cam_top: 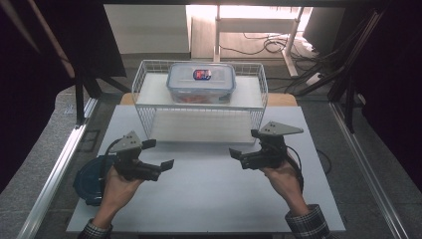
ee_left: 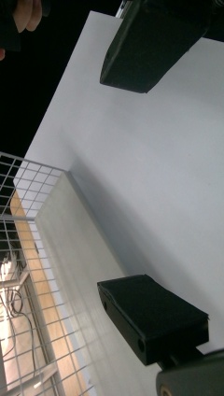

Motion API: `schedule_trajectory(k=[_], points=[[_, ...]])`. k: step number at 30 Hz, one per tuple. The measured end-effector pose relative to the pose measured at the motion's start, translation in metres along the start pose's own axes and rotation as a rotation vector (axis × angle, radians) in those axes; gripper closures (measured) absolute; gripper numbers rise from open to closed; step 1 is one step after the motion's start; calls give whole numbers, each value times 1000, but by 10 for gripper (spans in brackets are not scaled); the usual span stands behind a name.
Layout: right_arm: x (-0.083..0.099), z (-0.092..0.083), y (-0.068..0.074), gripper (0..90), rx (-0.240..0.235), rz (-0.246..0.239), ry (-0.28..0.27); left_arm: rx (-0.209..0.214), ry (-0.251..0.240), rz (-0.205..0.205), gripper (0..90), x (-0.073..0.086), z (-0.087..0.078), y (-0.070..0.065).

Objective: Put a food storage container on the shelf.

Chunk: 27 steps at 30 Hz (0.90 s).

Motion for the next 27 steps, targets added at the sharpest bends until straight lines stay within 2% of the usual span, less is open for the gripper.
schedule_trajectory(k=[5,6,11,14,19,20,23,25,27], points=[[16,-1,0,7,9,-8,11,-2,1,6,40,13,3,-8],[25,-1,-1,7,16,-4,6,-6,12,9,40,19,5,-10],[42,-1,-1,6,20,-2,19,-12,25,5,39,37,9,-15],[52,-2,3,7,16,-6,20,-24,24,14,41,45,11,-17],[68,0,8,7,13,-28,38,-14,6,10,44,54,13,-22],[76,1,10,7,18,-43,53,-11,11,11,43,60,16,-25],[85,3,10,6,37,-67,69,-6,32,12,42,69,19,-28],[90,3,8,5,48,-69,70,-8,46,16,42,75,20,-29],[96,3,8,3,42,-49,71,-11,56,17,42,80,21,-30]])
Point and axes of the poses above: each handheld gripper's, and its own axes: z roughly forward along the jaws, x roughly out of its underside, y roughly to its left, the point moved 9 cm from there along z, roughly forward along the jaws, and after that the axes turned 5 degrees about z, right-handed, at the moved point
